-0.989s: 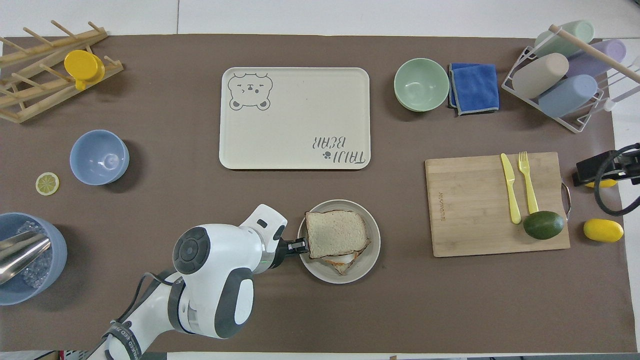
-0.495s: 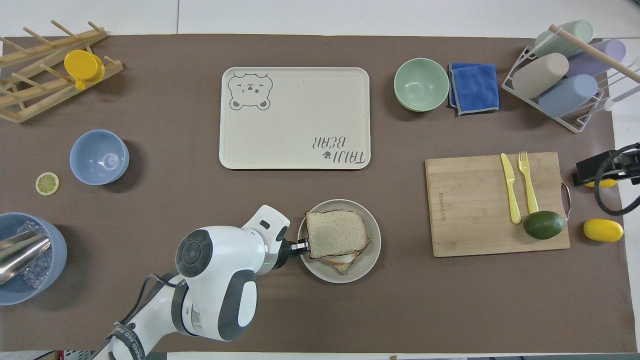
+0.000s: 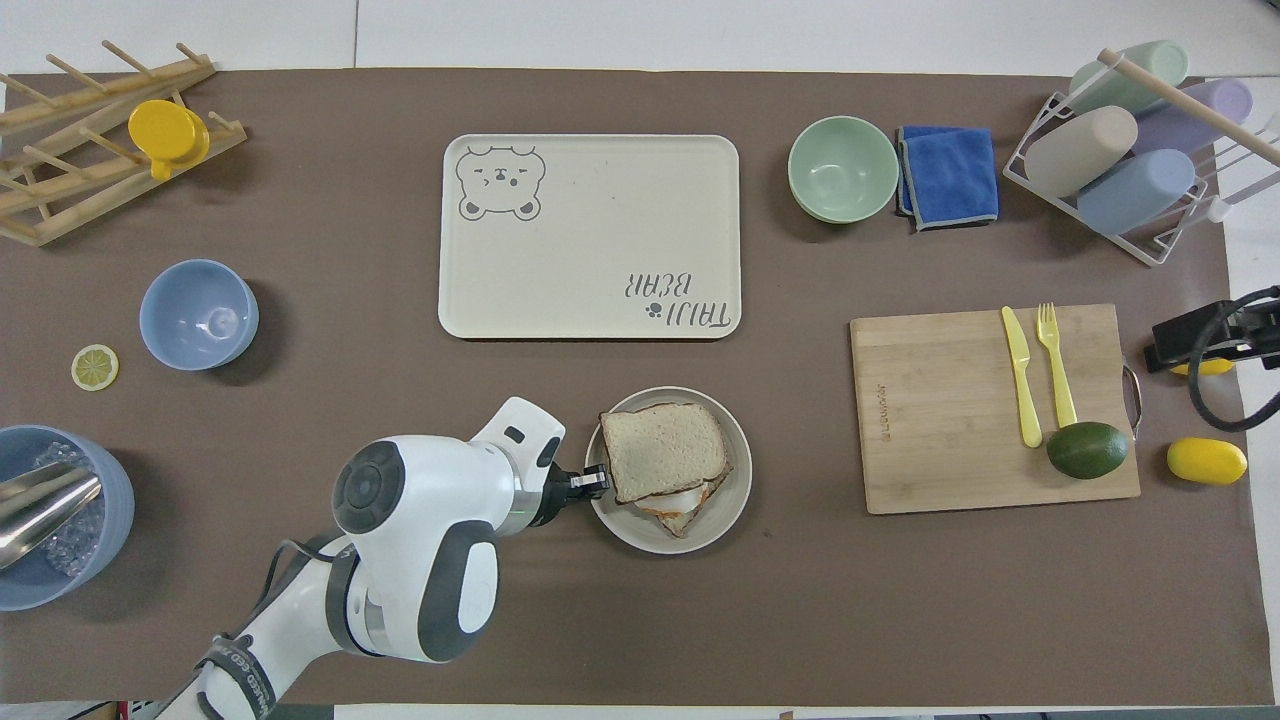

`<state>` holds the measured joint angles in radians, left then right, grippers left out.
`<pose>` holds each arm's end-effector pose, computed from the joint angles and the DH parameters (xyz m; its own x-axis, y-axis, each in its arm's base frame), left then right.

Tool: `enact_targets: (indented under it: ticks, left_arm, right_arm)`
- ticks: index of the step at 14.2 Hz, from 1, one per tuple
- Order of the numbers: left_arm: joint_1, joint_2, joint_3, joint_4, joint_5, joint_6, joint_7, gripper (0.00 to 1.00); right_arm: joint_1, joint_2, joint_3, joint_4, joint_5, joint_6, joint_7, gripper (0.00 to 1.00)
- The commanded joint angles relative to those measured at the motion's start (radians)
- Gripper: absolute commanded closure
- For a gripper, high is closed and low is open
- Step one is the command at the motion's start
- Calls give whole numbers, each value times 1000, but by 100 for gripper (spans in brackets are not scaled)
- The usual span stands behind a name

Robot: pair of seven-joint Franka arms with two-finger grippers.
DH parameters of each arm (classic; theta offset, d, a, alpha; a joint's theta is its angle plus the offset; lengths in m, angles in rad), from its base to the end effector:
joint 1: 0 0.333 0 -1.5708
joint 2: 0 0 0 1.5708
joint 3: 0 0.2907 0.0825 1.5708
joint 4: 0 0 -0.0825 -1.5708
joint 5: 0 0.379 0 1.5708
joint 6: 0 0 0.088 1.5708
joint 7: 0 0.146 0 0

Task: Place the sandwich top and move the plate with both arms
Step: 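Slide the plate with the left gripper onto the bear tray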

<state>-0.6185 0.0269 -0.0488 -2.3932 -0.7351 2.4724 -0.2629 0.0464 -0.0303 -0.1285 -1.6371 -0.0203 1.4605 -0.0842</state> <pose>0.3855 -0.3223 0.2538 0.9728 0.1253 -0.1947 0.1964 -0.8919 0.4074 0.5191 -0.0466 0.5375 0.9892 0.0014 -0.1469 0.0020 -1.0000 0.0041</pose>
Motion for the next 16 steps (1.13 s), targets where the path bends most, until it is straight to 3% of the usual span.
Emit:
enact_targets:
  ticks: [1,5,7,11,16]
  left_arm:
    - [178,-18,10,161,-24,-244,97,100]
    - [275,65,15,317,41,-290,99,100]
    - [330,178,12,457,120,-314,97,100]
    - [345,393,15,695,161,-328,93,100]
    - [330,458,15,704,181,-250,93,100]
  right_arm:
    - [-7,-13,1,-17,31,8,-12,0]
    - [-7,-13,1,-17,31,8,-12,0]
    - [-7,-13,1,-17,31,8,-12,0]
    - [-7,-13,1,-17,31,8,-12,0]
    - [-7,-13,1,-17,31,8,-12,0]
